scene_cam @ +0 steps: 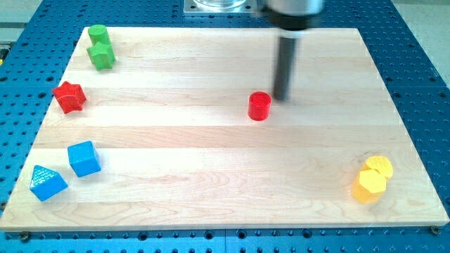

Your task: Move the red circle into the red star

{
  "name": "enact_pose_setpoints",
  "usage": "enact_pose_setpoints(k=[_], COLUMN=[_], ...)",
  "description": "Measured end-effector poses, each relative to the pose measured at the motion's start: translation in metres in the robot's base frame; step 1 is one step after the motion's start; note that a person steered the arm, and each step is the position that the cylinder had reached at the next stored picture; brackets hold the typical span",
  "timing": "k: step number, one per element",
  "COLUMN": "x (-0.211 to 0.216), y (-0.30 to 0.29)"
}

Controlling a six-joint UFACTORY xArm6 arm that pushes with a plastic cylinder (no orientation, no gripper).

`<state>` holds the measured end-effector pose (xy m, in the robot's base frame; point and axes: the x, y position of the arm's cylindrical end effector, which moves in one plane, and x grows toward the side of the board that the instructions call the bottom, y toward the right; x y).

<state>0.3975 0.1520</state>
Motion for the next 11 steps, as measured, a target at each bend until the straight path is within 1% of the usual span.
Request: enact_pose_setpoints(k=[1, 3, 4, 5, 6, 7, 8, 9, 10, 11], x=[0.032, 0.034, 0.034, 0.020, 0.014, 0.014, -0.022, -0.023, -0.005, 0.008], y=[-0.031, -0.291, -0.317, -0.316, -0.345, -0.345, -0.334, -0.355, -0.362, -0.351])
